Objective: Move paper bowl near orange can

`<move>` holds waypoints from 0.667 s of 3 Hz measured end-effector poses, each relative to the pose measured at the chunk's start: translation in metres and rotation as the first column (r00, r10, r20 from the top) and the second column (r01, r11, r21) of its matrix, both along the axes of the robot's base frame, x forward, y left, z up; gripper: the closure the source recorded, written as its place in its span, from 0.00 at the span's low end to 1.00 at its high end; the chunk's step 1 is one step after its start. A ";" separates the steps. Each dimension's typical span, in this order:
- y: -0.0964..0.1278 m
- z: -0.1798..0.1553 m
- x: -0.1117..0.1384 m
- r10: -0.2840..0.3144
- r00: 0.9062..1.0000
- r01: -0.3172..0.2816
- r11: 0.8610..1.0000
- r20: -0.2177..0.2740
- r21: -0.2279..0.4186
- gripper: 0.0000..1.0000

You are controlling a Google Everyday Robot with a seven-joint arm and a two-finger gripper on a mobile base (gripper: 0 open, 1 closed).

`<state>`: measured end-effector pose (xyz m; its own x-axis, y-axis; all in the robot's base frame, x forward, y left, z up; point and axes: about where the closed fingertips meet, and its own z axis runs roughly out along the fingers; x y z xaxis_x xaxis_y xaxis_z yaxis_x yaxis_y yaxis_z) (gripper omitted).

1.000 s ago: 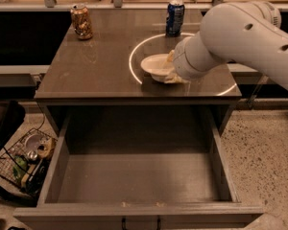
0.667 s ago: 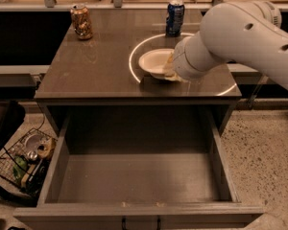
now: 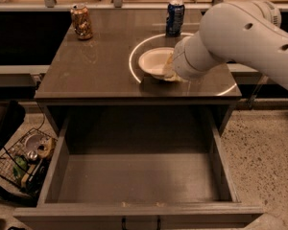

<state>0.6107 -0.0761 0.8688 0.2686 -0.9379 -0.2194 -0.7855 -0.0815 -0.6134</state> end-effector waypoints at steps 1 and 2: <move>-0.001 0.009 0.006 0.009 1.000 -0.009 1.000 0.010 -0.013 1.00; -0.003 0.030 0.025 0.030 0.999 -0.028 0.999 0.040 -0.035 1.00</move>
Offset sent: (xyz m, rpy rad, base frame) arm 0.1008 -0.0094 0.1148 -0.1109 -0.1628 0.1062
